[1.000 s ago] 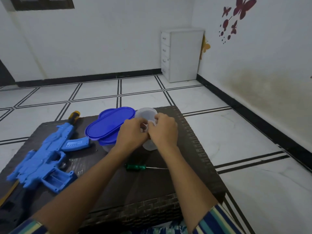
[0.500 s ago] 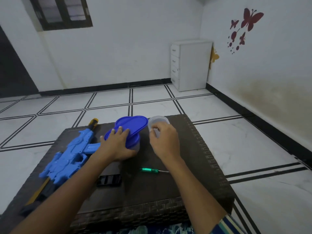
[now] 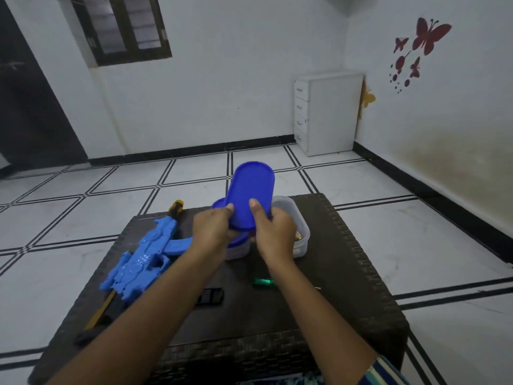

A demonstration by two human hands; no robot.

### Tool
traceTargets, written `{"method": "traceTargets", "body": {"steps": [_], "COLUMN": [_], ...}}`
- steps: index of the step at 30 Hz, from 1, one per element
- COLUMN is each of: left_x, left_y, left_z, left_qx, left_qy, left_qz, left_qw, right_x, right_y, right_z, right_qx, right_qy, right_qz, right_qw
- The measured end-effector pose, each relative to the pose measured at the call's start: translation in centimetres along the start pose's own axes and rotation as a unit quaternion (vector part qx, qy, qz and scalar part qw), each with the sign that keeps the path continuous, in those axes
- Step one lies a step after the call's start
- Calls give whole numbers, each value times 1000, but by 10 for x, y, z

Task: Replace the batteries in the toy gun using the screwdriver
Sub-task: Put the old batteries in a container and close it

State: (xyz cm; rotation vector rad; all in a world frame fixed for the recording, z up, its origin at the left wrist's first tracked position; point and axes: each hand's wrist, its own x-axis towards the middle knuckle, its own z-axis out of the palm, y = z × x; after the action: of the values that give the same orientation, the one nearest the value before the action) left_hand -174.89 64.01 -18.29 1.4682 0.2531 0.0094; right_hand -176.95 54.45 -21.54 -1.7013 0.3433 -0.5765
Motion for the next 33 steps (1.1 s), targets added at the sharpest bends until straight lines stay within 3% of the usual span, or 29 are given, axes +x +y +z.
{"method": "traceTargets", "body": {"steps": [2, 7, 16, 21, 26, 29, 33], "left_x": [-6, -3, 4, 9, 2, -1, 7], "left_y": [-13, -42, -75, -93, -85, -71, -46], "left_z": [21, 49, 71, 69, 81, 81, 82], "left_qx": [-15, 240, 349, 398, 430, 586, 686], "left_qy": [-1, -33, 69, 44, 45, -5, -62], "left_qz": [-57, 103, 229, 212, 172, 182, 242], "left_qw": [998, 965, 906, 891, 885, 789, 684], "right_x": [12, 37, 64, 65, 58, 59, 75], "right_y": [5, 28, 64, 77, 77, 68, 34], "right_z": [-18, -56, -54, -54, -51, -53, -59], "right_qx": [-15, -135, -243, -279, -251, -279, -423], "right_qy": [26, 94, 99, 76, 74, 34, -61], "right_qz": [15, -25, -41, -55, -16, 20, 19], "right_qw": [999, 986, 964, 956, 965, 959, 904]}}
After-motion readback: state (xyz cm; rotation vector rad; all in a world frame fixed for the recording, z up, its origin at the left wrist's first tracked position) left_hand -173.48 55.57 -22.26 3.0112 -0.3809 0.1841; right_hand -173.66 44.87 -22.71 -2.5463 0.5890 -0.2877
